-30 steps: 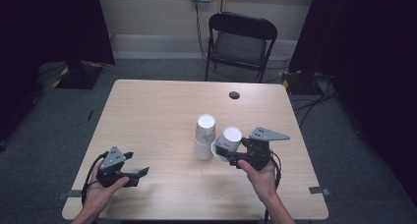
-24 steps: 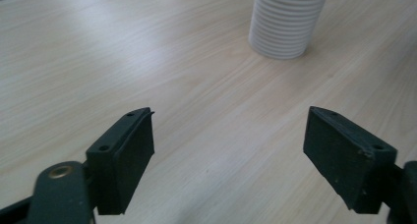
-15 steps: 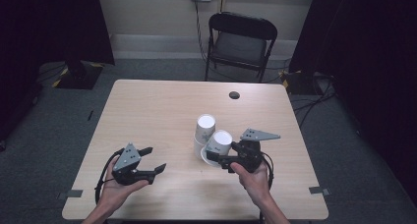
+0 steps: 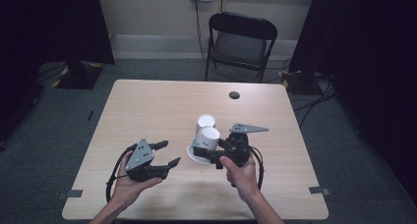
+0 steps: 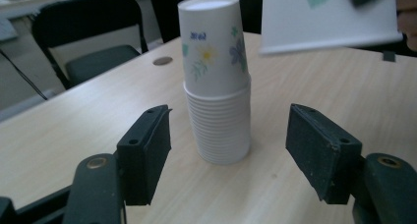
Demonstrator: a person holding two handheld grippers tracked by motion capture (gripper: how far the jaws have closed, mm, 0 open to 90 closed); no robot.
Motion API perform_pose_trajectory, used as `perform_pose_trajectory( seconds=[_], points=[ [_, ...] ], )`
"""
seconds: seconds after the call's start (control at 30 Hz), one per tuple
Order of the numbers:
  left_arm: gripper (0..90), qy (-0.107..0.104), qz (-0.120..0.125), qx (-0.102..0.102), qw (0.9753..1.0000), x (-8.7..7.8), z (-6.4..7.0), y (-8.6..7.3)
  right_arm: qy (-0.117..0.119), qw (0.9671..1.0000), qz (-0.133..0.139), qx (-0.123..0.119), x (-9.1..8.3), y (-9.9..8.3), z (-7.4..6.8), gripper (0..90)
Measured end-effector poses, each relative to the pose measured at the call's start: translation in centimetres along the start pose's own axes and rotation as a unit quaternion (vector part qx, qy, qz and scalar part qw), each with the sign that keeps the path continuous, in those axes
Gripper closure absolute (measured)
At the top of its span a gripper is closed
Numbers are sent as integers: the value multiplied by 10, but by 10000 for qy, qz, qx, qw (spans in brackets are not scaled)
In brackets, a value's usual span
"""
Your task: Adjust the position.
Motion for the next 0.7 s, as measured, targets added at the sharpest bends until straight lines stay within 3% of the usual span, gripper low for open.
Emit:
perform_pose_trajectory(
  seconds=[0.07,0.23,0.7],
  points=[
    [320,-73,72,-20,9999,2,3,2,82,9999,-40,61,4,-2,-3,316],
    [320,-57,136,172,9997,5,10,3,361,9984,-175,386,10,-6,-7,316],
    [528,-8,351,423,9985,13,21,6,687,9945,-444,662,17,-17,-17,317]
  ],
)
Point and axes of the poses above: each handheld gripper's, and its own axes: x roughly forward along the jaws, y roughly out of its top, z roughly to its right, the point moved 8 cm from there along x, roughly forward along the jaws, and after that the axes turned 14 degrees about -y, right-handed, at the moved point
